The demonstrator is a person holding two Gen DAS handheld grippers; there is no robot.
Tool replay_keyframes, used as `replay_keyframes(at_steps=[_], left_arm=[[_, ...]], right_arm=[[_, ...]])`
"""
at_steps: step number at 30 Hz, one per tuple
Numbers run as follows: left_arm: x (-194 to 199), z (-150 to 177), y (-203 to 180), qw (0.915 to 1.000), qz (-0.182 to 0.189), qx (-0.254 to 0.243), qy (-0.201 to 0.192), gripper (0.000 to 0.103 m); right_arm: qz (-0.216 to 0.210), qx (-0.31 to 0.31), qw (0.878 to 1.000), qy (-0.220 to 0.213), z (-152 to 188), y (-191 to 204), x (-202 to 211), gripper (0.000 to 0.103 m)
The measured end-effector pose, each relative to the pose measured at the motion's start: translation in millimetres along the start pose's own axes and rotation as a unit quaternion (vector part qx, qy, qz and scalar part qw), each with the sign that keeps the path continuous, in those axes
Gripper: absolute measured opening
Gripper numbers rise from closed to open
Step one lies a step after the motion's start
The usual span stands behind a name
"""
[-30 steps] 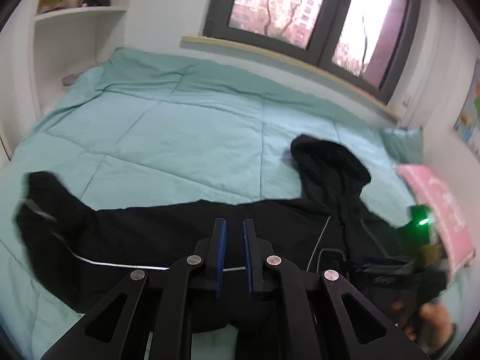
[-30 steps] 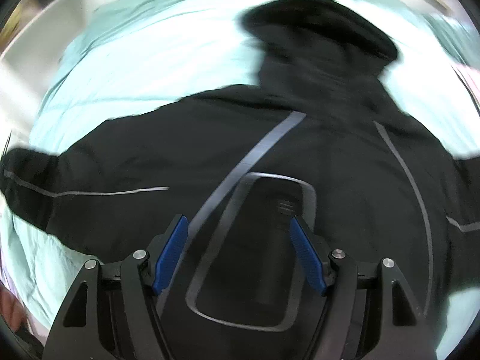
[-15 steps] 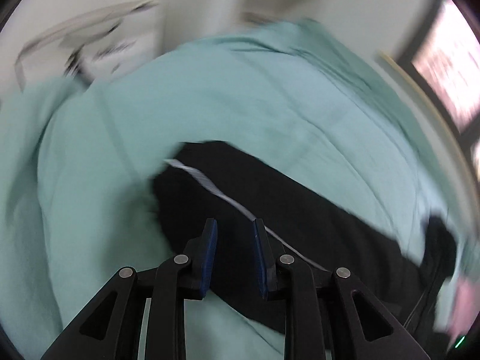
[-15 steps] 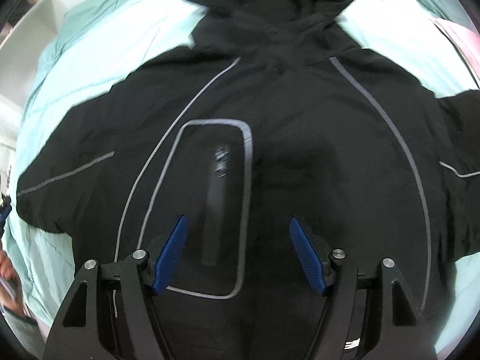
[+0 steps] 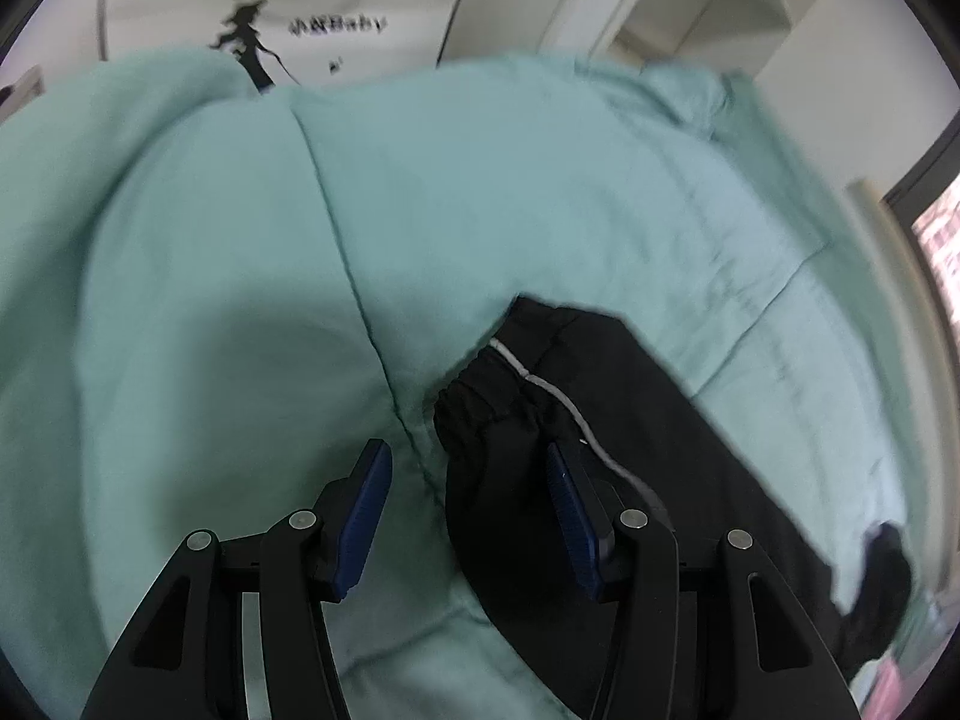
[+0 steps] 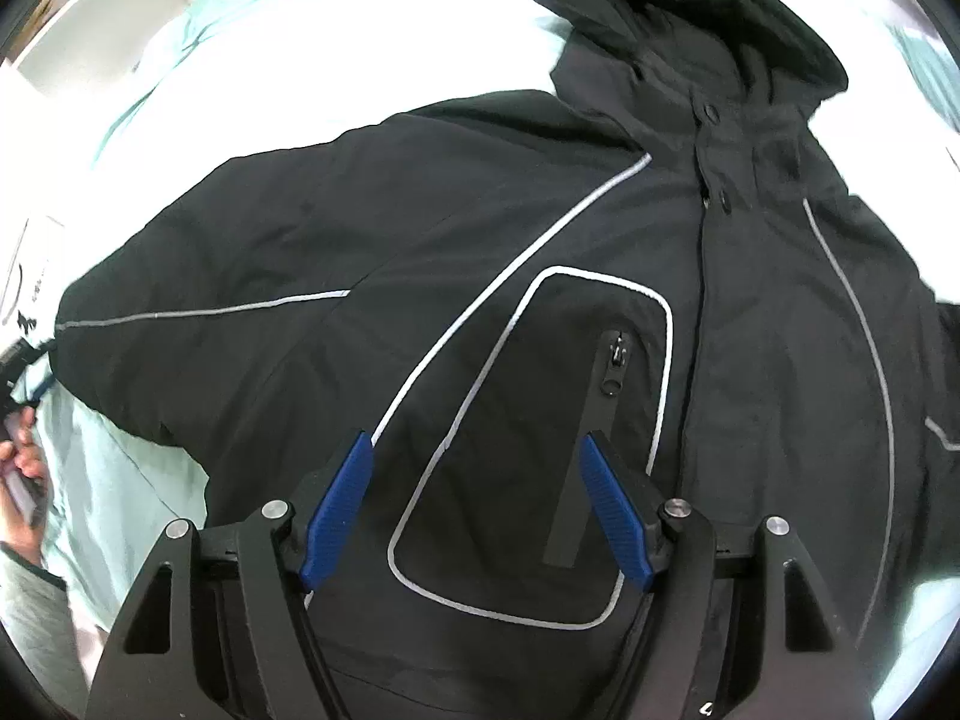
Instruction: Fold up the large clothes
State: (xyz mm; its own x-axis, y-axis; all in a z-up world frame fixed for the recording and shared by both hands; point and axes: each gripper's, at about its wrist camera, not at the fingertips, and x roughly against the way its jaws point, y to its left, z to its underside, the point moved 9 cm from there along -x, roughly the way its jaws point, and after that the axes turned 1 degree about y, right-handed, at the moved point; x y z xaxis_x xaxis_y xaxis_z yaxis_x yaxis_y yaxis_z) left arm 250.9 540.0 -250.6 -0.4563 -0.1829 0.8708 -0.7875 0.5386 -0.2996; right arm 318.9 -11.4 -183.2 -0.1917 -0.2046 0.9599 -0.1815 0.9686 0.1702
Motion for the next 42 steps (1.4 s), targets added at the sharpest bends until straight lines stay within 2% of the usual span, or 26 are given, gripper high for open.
replay_keyframes(at_steps=[2,5,6,7,10,13,16,18,19,21,23,25,27,31,32,35,36,40,42], left_arm=[[-16.5,-0.5,1.1,1.0,-0.001,-0.004,0.009,0.055],[-21.0,-5.0,-1.8,0.9995,0.027,-0.014,-0.011,0.055],[-20.2,-4.8,-3.7,0.9991,0.032,-0.023,-0.014,0.052],[-17.5,-4.3,-6.0,0.9987,0.04,-0.028,-0.015,0.041],[-2.1,-3.8,-13.5,0.9959,0.082,-0.031,-0.022,0.041],[-6.6,-5.0,-10.8,0.9923,0.124,0.001,-0.003,0.048],[-23.0,-3.6,-12.9,0.995,0.097,-0.021,0.01,0.046],[-18.2,-3.8,-20.5,0.9957,0.073,-0.056,-0.009,0.03],[-9.5,-3.8,-26.1,0.995,0.05,-0.082,-0.028,0.021],[11.4,-1.7,-34.8,0.9918,0.041,-0.107,-0.057,0.017],[39.1,2.5,-47.7,0.9853,0.028,-0.143,-0.089,0.016],[64.7,9.9,-63.8,0.9787,0.032,-0.171,-0.109,0.016],[92.4,22.3,-90.9,0.9702,0.059,-0.2,-0.123,0.016],[135.1,59.0,-153.6,0.9469,0.102,-0.272,-0.139,0.016],[140.3,67.0,-164.8,0.9428,0.11,-0.282,-0.139,0.016],[157.4,113.2,-223.5,0.9206,0.146,-0.337,-0.132,0.015],[161.2,124.7,-234.8,0.9157,0.156,-0.347,-0.129,0.015],[168.8,200.8,-300.8,0.8858,0.209,-0.404,-0.092,0.015],[166.6,239.9,-323.4,0.8759,0.231,-0.418,-0.066,0.015]], right_arm=[[-0.011,-0.017,1.0,0.008,0.9,-7.1,-3.8,0.074],[-0.011,-0.027,0.999,0.014,5.7,-14.3,-5.2,0.074],[-0.01,-0.027,0.999,0.015,7.0,-16.1,-5.5,0.074],[-0.009,-0.028,0.999,0.016,7.6,-17.1,-6.1,0.074],[-0.011,-0.029,0.999,0.02,10.3,-18.5,-8.6,0.074],[-0.012,-0.025,0.999,0.023,11.2,-15.9,-11.1,0.074],[-0.013,-0.017,0.999,0.025,8.5,-8.3,-16.6,0.074],[-0.014,-0.016,0.999,0.025,9.3,-5.1,-17.0,0.074],[-0.015,-0.015,0.999,0.026,10.6,-3.7,-16.3,0.074],[-0.015,-0.013,0.999,0.026,12.4,-3.1,-14.8,0.074],[-0.015,-0.013,0.999,0.025,14.1,-3.0,-13.2,0.074],[-0.018,-0.016,0.999,0.022,14.5,-4.0,-10.5,0.074],[-0.021,-0.02,0.999,0.019,14.3,-6.4,-6.9,0.074],[-0.027,-0.028,0.999,0.007,16.9,-15.4,6.2,0.074],[-0.029,-0.03,0.999,0.004,17.6,-18.2,10.0,0.074],[-0.029,-0.038,0.999,-0.006,21.4,-29.0,24.0,0.074],[-0.029,-0.042,0.999,-0.011,22.5,-33.7,28.9,0.074],[-0.027,-0.058,0.998,-0.026,29.4,-55.2,45.8,0.074],[-0.031,-0.069,0.997,-0.029,35.4,-68.2,51.5,0.074]])
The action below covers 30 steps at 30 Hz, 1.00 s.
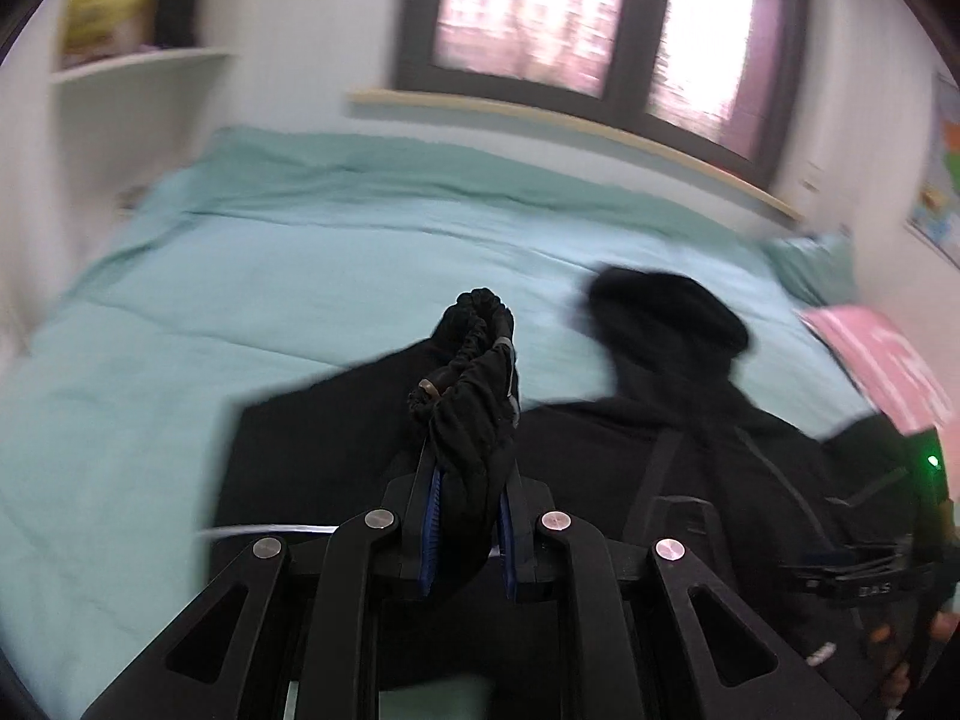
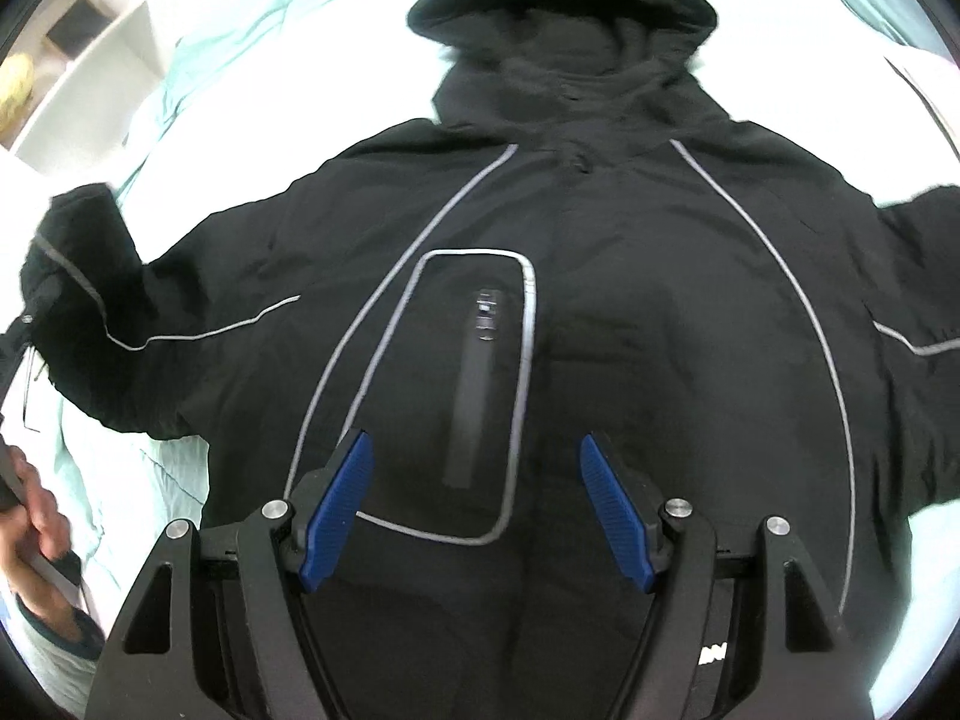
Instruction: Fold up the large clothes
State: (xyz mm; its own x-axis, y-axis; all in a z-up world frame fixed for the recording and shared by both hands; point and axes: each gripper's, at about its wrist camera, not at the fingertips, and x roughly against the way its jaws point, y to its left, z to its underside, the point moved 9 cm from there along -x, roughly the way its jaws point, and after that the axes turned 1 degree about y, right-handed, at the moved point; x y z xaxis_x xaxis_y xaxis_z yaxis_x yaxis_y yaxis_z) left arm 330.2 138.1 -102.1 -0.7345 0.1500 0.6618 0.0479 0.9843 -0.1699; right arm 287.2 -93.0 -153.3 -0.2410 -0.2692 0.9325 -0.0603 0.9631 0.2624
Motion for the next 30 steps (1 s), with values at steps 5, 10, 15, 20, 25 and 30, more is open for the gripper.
replay_keyframes(at_steps=[5,10,15,20,25,30], left_arm=[[-51.3,43.9,-69.3,0.9961,0.054,-0.027,0.065,0.015],[-120.5,110.2,-71.2,0.9837,0.054,-0.016,0.171,0.018],[-99.5,109.2,-70.9,0.9732,0.127,0.035,0.188,0.035],[-44.4,86.2,-54.1,0.9631,0.19,0.098,0.164,0.044],[-10.6,81.8,1.9,0.9757,0.123,0.11,0.144,0.044],[0.4,101.8,58.2,0.9791,0.011,0.098,0.178,0.044]], right_arm=[[0.002,-0.012,1.0,-0.002,11.0,-22.3,6.5,0.075],[0.013,0.01,1.0,0.011,21.7,-24.6,-3.0,0.075],[0.02,0.055,0.998,0.021,30.9,-5.3,-14.9,0.075],[-0.021,0.068,0.997,0.018,23.1,30.9,-27.1,0.075],[-0.044,0.071,0.996,0.019,6.9,66.1,-54.5,0.075],[-0.044,0.066,0.996,0.032,-16.9,92.1,-103.4,0.075]])
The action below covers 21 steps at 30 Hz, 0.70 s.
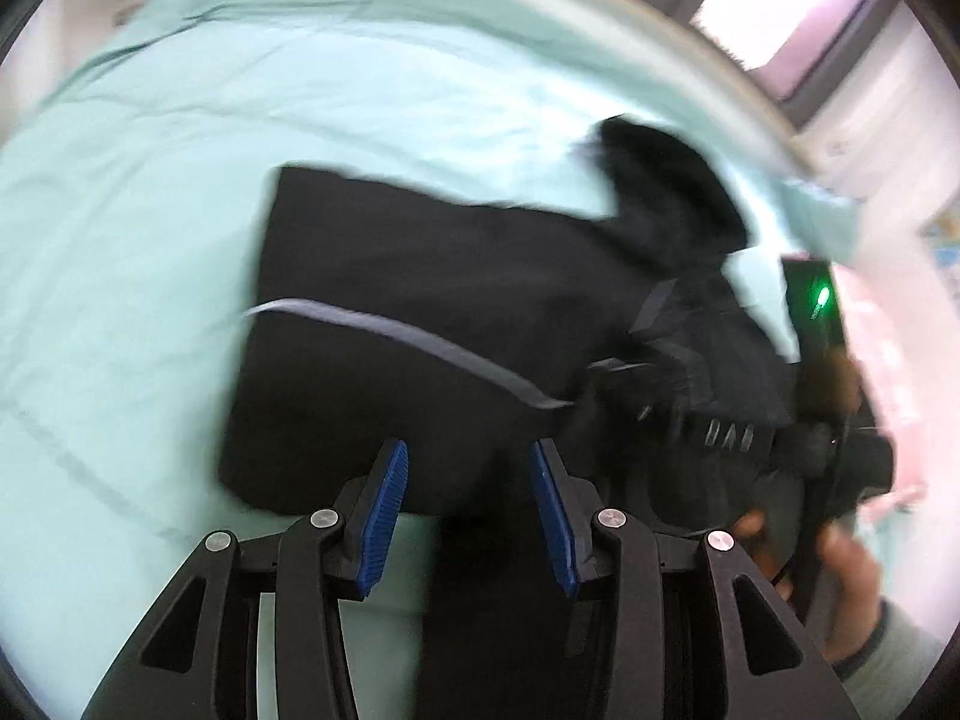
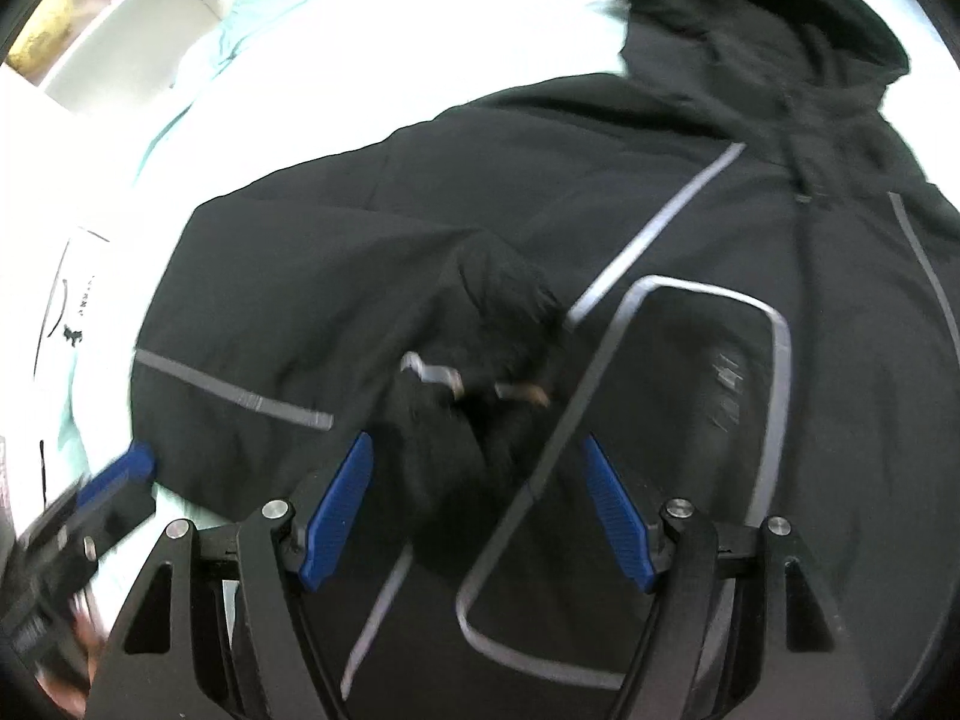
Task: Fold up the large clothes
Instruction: 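Grasp the other sleeve cuff with the right gripper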
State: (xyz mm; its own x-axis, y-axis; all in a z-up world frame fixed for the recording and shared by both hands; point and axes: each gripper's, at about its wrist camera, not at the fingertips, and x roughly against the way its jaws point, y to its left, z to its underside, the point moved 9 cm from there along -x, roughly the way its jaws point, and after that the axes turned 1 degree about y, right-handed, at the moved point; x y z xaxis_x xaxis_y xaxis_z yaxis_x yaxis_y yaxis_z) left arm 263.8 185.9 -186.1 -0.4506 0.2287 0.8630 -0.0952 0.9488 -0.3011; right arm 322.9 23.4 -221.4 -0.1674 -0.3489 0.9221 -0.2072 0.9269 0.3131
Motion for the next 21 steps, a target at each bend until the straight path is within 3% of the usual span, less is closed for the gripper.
replay_keyframes(at_steps=[1,2,3,8,11,16,21], left_arm=[[0.2,0.6,4.7,1.0,-0.005,0.004,0.003,0.044],[1.8,1.5,7.9,0.9999,-0.007,0.01,0.004,0.044],[3.1,1.6,10.5,0.9998,-0.013,0.012,0.004,0.044],[11.9,-13.6,15.9,0.9917,-0.127,-0.018,-0.008,0.044],[13.4,-23.0,7.6,0.9868,-0.157,-0.038,-0.003,0.044],[6.6,-39.1,-42.8,0.9921,-0.107,-0.064,-0.016,0.044],[1.5,-49.7,-102.1,0.993,-0.053,-0.098,-0.038,0.044]], right_arm=[[0.001,-0.006,1.0,0.007,-2.1,1.1,-9.1,0.074],[-0.013,-0.005,1.0,0.001,-5.2,4.8,-12.5,0.048],[-0.041,-0.002,0.999,-0.008,-7.3,11.6,-11.0,0.038],[-0.045,0.008,0.998,-0.046,-9.0,11.6,21.1,0.034],[-0.047,0.003,0.996,-0.072,-11.0,0.1,48.4,0.033],[0.002,0.003,0.993,-0.12,-11.9,-40.4,110.4,0.032],[0.068,-0.027,0.985,-0.158,-15.0,-113.3,174.2,0.033]])
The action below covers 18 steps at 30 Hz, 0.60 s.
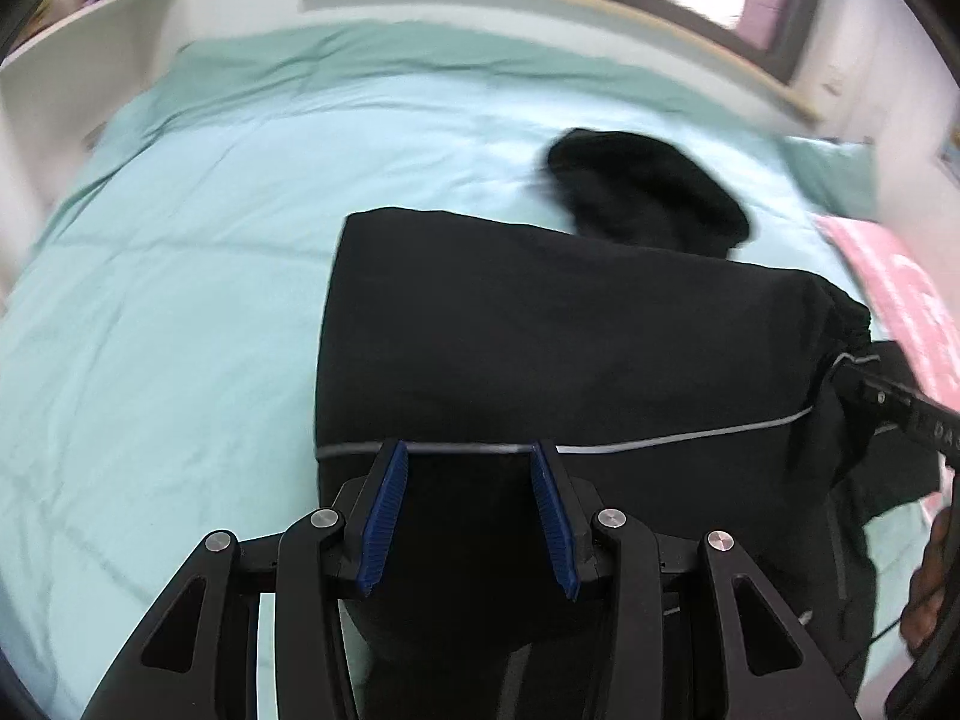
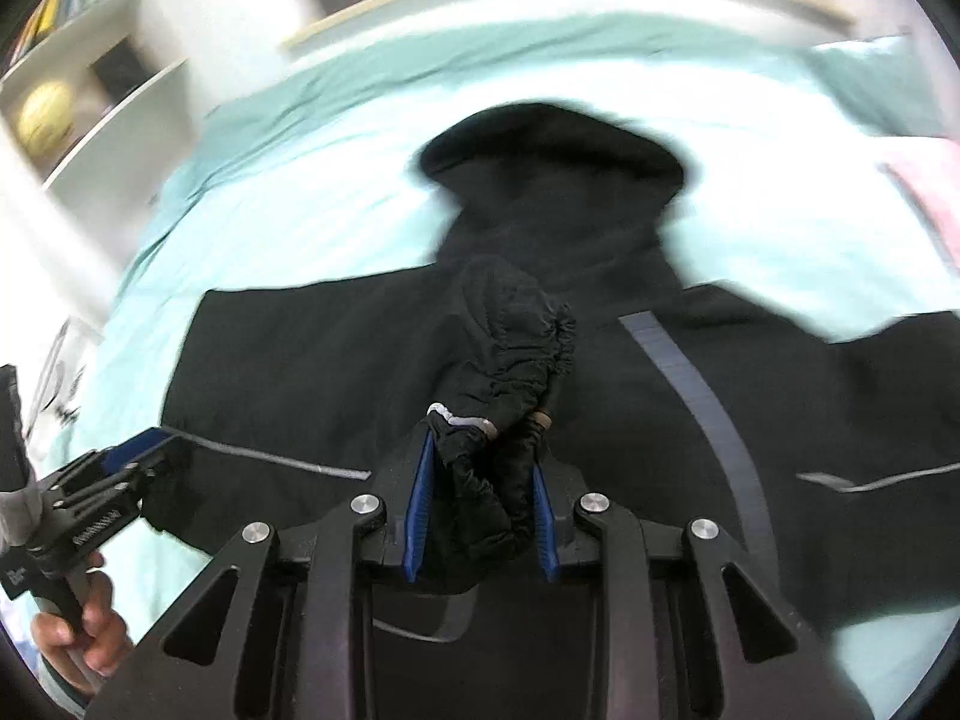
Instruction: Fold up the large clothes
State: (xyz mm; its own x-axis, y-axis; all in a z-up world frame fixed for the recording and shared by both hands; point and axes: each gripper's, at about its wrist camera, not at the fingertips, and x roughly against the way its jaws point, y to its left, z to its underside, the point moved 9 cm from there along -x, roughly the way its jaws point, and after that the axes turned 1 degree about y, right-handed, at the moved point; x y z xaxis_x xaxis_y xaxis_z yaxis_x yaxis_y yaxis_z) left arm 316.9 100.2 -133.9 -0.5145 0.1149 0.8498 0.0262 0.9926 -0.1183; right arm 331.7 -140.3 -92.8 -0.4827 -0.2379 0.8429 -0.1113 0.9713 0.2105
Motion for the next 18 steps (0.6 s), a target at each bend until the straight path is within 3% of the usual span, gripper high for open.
replay_keyframes(at_steps=[4,7,13,16,18], left_arm=[[-20.4,-4.9,-45.8,0.9987,0.005,-0.051,0.004,0.044],[-44.1,1.4,-65.9,0.9969,0.017,-0.073,0.023,0.044],[-126.0,38.7,-77.1,0.9895,0.02,-0.094,0.108,0.044],[-139.9,42.5,-73.4,0.9909,0.034,-0.082,0.102,0.045],[-136.0,39.8,-72.9,0.9895,0.035,-0.084,0.113,0.045]], right_arm=[[0.089,-0.013,0.996,-0.019,-8.9,-80.6,23.0,0.033],[0.121,-0.038,0.992,-0.007,1.0,-130.8,17.3,0.033],[0.133,-0.089,0.984,0.077,52.8,-185.0,-49.1,0.033],[0.133,-0.104,0.979,0.116,80.1,-200.9,-75.4,0.034],[0.123,-0.109,0.979,0.117,83.6,-202.1,-73.7,0.035]])
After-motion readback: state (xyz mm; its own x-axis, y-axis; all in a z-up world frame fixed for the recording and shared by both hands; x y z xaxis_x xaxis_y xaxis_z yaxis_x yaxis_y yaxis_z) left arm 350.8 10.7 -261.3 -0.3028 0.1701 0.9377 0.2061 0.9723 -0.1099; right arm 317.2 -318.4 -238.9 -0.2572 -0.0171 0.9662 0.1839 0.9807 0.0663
